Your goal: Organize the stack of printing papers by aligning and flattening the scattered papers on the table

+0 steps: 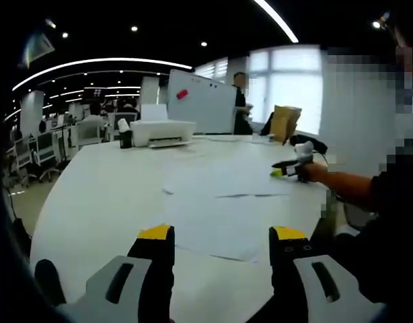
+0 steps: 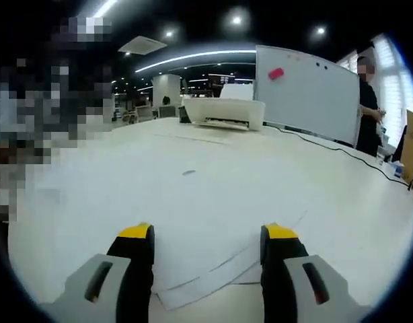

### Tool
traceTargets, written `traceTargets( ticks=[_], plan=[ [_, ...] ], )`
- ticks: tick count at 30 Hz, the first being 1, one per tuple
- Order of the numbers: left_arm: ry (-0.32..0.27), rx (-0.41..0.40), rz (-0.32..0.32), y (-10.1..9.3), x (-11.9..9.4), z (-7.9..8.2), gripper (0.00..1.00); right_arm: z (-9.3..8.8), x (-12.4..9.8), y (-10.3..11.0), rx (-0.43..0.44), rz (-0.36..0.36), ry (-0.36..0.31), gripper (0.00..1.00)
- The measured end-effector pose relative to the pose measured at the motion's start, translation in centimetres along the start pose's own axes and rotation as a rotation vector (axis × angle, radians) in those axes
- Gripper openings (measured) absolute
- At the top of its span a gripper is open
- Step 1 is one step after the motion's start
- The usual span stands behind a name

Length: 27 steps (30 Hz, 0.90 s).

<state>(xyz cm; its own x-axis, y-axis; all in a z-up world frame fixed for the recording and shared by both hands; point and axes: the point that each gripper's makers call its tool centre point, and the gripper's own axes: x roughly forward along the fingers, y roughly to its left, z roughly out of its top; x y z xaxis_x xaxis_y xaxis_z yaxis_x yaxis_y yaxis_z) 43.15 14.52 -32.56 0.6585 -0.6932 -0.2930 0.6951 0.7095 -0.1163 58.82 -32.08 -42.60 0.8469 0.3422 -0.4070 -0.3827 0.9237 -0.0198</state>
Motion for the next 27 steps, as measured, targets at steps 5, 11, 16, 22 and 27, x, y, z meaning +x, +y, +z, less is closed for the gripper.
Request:
traceTargets(
  ticks=[5, 11, 16, 22, 27],
  plan=[
    [0.000, 0.001, -0.002, 0.05, 0.07, 0.05, 0.60, 0.07, 0.02, 0.14, 0.008, 0.008, -0.007, 0.59],
    [0.000, 0.003, -0.008, -0.06, 0.15, 0.05, 0.60, -0.40, 0.31, 0.49, 0.001, 0.018, 0.011, 0.59],
    [0.001, 0.003, -0.009, -0.06, 0.13, 0.04, 0.60, -0.49, 0.22, 0.75, 0.014, 0.021, 0.009, 0.59],
    [0.001, 0.006, -0.008, -0.09, 0.13, 0.15, 0.59, -0.48, 0.17, 0.92, 0.017, 0.021, -0.001, 0.59],
    [0.003, 0.008, -0.012, -0.26, 0.26, 0.18, 0.59, -0.49, 0.14, 0.95, 0.017, 0.022, -0.005, 0.59]
  ],
)
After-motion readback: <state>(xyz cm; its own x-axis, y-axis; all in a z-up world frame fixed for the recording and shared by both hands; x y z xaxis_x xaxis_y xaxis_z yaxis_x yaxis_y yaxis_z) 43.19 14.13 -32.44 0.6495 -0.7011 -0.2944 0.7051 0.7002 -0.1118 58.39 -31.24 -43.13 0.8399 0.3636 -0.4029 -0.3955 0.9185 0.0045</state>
